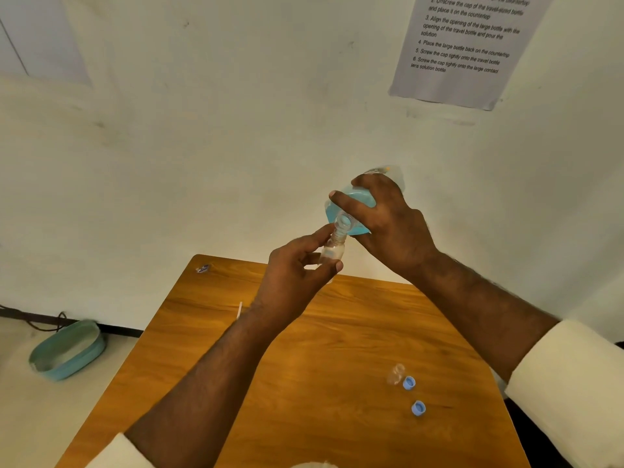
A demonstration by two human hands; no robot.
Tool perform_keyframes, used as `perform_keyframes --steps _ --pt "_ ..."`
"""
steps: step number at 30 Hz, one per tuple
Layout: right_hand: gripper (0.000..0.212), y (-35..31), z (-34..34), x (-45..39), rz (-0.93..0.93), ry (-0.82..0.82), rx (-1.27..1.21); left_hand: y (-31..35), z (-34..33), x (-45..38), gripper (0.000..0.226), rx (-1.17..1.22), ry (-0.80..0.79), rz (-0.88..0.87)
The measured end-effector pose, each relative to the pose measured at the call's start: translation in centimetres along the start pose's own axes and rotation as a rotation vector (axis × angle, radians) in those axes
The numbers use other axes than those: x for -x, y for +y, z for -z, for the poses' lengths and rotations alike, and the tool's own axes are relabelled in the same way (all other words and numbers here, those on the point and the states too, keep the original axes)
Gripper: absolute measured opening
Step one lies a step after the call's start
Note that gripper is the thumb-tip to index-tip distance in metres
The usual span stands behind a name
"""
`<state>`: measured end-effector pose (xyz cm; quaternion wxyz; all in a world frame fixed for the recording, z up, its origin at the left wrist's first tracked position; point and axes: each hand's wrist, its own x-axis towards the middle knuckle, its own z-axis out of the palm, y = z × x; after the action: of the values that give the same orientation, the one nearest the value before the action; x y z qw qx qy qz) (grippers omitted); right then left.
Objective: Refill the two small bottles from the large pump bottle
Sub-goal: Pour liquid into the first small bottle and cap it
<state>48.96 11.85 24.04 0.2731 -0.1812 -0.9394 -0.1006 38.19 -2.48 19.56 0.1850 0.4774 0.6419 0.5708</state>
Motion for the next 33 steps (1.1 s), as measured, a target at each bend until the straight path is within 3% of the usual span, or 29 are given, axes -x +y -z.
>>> perform_keyframes --steps 33 --pt "0.067 0.49 0.25 0.33 0.059 -0.002 0.109 0.19 -0.16 0.22 0.057 0.045 -0.028 0.018"
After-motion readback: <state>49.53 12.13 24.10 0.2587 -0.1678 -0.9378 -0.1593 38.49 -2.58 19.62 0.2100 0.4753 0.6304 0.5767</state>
